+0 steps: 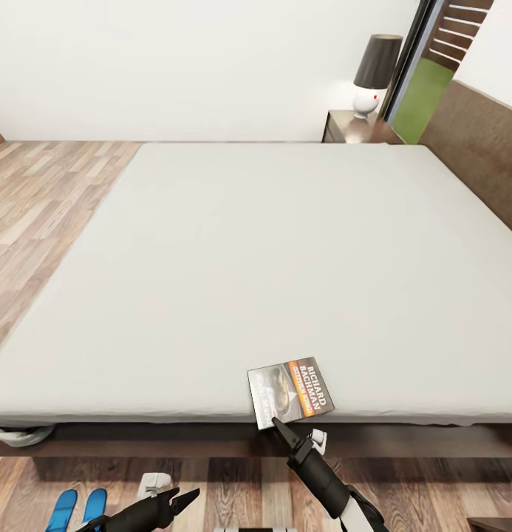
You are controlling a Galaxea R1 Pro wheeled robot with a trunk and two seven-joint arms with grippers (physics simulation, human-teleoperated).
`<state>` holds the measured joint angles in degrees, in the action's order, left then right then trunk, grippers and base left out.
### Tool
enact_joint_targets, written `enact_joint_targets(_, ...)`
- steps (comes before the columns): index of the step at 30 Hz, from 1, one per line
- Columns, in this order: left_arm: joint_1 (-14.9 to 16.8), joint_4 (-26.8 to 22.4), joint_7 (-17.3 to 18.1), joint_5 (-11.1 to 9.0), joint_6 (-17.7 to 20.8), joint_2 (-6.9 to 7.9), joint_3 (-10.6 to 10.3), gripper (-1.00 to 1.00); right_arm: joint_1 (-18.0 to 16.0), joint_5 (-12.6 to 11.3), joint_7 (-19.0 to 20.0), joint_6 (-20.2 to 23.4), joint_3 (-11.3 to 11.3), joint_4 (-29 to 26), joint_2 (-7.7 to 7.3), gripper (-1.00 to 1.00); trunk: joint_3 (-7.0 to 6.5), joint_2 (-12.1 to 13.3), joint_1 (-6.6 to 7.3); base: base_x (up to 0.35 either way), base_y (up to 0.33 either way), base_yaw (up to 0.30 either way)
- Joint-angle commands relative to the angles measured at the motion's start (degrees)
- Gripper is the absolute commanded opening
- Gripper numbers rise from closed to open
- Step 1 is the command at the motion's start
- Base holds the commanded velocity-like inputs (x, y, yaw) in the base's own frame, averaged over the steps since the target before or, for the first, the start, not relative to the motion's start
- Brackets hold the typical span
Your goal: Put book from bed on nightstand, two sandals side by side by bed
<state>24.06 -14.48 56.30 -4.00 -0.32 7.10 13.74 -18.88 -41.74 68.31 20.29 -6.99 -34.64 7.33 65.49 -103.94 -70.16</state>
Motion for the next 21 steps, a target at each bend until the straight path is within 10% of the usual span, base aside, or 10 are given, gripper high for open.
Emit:
enact_joint_targets(1, 0.03, 0.06, 0.14, -0.31, -0.03, 0.02, -0.12, 1.00, -0.02, -0.01, 0.16, 0.54, -0.22, 0.01, 0.05, -1.00, -0.15, 0.40, 0.23, 0.000, 0.000, 0.000)
enact_joint_targets(21, 0.03, 0.06, 0.34, -0.23, -0.03, 0.02, -0.21, 1.00, -0.02, 0.07, -0.10, 0.53, -0.24, -0.09, 0.05, -1.00, -3.75, 8.42, 4.62, 0.000, 0.000, 0.000)
